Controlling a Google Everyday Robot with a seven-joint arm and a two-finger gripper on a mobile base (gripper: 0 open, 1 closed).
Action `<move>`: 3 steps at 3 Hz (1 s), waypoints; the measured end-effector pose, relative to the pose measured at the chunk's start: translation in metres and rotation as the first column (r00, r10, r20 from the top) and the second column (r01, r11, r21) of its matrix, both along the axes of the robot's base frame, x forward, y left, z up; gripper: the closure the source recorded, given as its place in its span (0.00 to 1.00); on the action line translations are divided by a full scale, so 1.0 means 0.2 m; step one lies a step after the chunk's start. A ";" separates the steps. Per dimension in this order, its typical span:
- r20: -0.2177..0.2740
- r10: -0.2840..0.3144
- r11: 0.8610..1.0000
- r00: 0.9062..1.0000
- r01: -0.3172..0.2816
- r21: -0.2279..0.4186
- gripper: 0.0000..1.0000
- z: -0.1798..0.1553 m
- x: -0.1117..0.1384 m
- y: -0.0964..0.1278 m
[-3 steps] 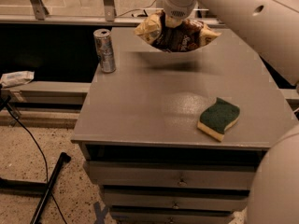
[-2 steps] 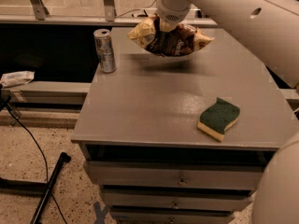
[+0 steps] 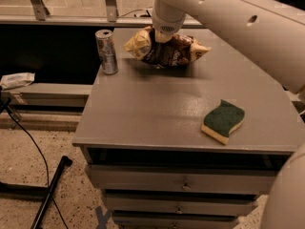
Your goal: Move brown chip bag near redbull can
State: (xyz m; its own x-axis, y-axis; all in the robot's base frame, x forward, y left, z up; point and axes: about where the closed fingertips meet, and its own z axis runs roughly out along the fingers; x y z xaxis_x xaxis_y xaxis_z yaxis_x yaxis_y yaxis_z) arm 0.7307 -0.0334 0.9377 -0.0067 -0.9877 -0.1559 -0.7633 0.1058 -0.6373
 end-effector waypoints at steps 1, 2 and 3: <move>-0.002 0.000 1.000 1.000 0.000 -0.001 0.64 -0.01 0.00 0.00; -0.003 0.001 1.000 1.000 -0.001 -0.002 0.41 -0.01 0.00 0.00; -0.005 0.001 1.000 1.000 -0.001 -0.003 0.18 -0.02 0.00 0.00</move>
Offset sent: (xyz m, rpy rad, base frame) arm 0.0001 -0.0002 -0.0012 -0.0010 0.0016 0.0001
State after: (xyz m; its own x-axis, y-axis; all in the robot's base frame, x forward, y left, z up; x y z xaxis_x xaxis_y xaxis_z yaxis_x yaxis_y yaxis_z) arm 0.7308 -0.0333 0.9339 -0.0066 -0.9883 -0.1527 -0.7668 0.1030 -0.6336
